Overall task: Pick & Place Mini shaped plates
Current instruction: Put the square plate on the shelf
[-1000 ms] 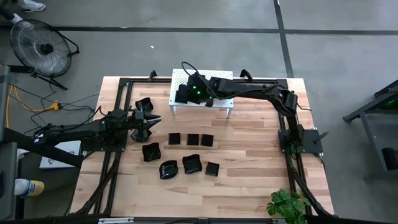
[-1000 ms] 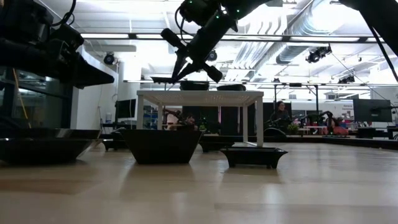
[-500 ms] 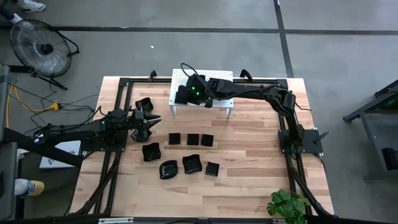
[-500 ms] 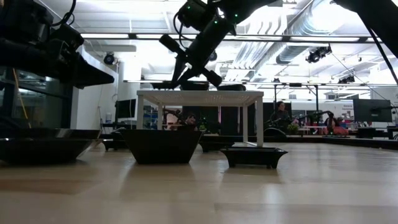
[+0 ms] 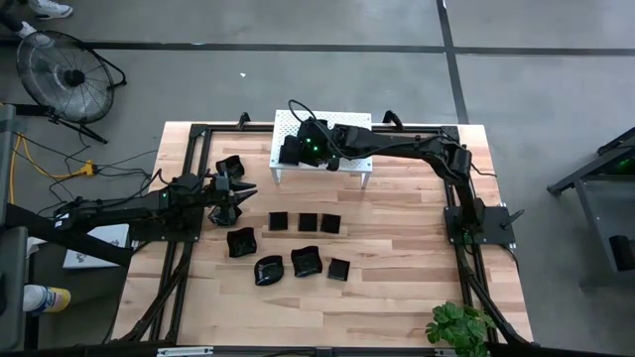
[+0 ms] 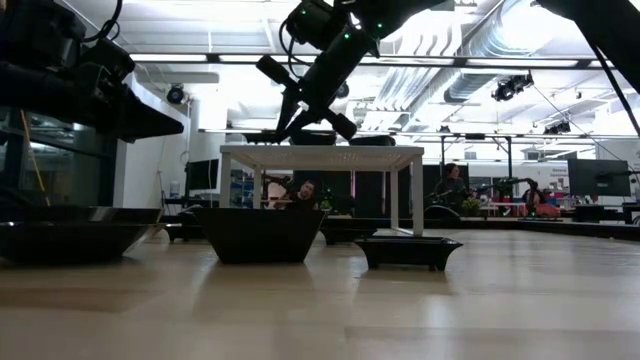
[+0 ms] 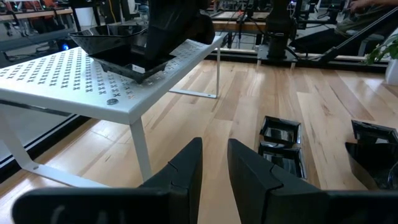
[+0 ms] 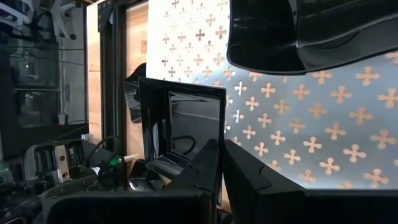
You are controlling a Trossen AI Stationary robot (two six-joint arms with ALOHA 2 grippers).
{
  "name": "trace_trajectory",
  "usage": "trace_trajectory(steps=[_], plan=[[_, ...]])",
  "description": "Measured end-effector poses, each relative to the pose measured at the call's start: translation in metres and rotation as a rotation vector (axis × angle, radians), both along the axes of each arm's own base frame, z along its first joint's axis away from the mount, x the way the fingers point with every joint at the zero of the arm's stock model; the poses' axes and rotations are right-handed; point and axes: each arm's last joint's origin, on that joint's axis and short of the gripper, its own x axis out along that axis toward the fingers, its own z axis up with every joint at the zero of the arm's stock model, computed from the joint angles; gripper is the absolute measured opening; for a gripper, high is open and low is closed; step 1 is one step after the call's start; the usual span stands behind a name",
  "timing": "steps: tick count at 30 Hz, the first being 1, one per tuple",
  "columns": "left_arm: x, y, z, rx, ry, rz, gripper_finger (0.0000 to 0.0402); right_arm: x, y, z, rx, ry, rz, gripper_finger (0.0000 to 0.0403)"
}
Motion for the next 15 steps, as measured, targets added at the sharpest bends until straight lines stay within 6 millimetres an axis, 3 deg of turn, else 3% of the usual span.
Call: trace_trajectory(steps=[15], plan=[[0.0,0.0,0.0,0.0,0.0,0.0,0.0073,-0.0002,-0.0009,0.0002,-0.021,0.005,-0.021,0.0017]])
